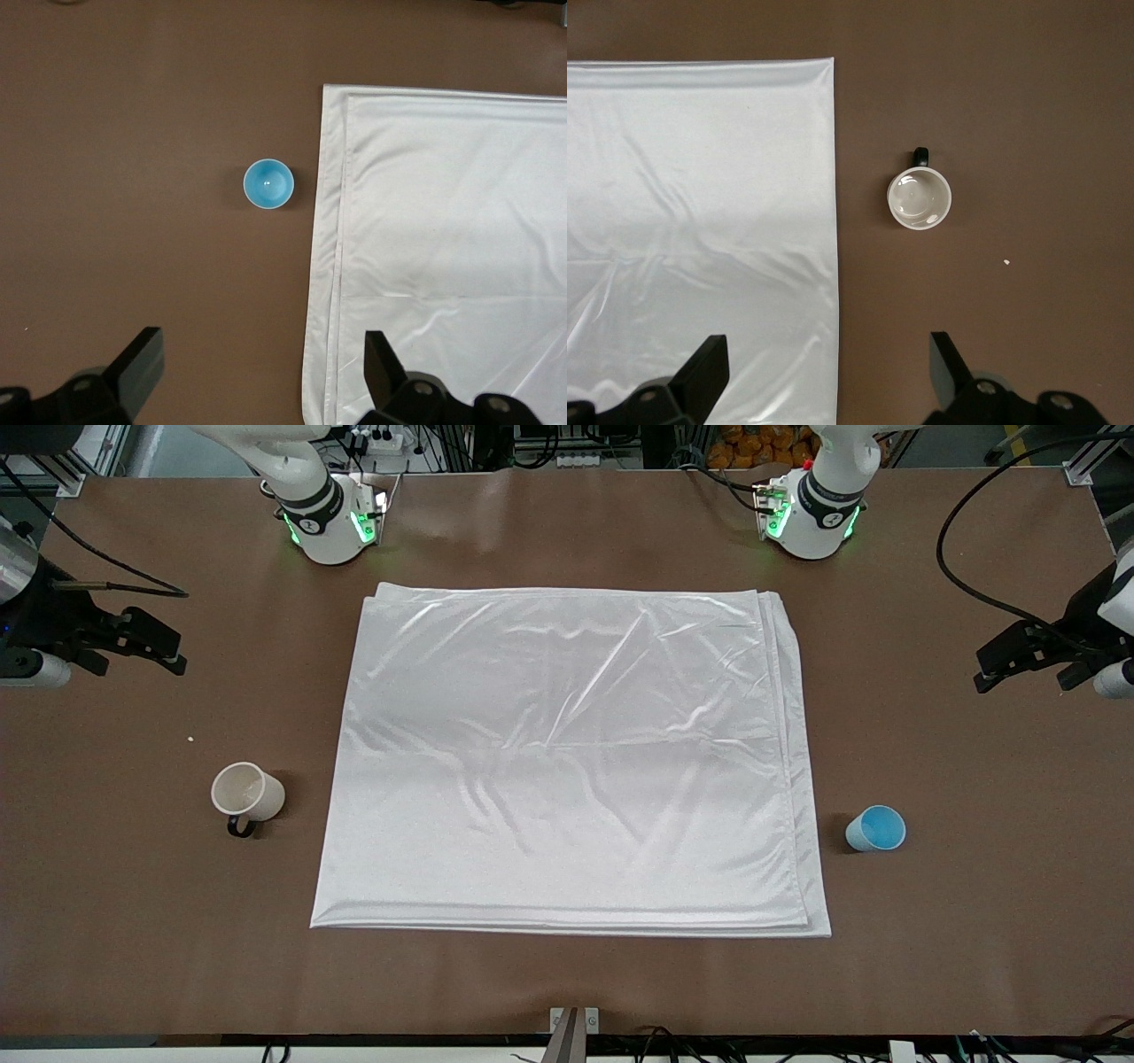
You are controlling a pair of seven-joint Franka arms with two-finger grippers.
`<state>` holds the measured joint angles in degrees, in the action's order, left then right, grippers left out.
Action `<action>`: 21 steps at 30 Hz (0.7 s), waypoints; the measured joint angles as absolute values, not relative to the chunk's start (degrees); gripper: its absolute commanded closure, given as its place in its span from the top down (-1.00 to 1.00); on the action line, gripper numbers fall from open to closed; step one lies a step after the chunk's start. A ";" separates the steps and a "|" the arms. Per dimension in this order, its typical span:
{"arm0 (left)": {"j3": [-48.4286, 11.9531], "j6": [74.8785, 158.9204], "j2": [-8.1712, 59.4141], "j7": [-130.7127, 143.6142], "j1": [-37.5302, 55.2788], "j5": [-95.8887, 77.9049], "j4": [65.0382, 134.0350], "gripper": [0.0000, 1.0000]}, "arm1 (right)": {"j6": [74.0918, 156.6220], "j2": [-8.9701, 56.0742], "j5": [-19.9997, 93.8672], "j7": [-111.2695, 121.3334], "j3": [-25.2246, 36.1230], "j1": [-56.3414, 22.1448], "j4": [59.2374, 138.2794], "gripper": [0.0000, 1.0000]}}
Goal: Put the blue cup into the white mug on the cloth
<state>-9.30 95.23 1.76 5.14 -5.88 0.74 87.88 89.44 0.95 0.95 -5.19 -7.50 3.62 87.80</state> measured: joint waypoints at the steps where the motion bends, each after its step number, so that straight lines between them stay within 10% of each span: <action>1: -9.30 95.23 1.76 5.14 -5.88 0.74 87.88 1.00 | 89.44 0.95 0.95 -5.19 -7.48 3.66 87.84 1.00; 21: -9.04 95.23 3.61 5.14 -6.12 0.74 88.66 1.00 | 89.86 2.02 0.93 -5.06 -7.29 5.72 90.61 1.00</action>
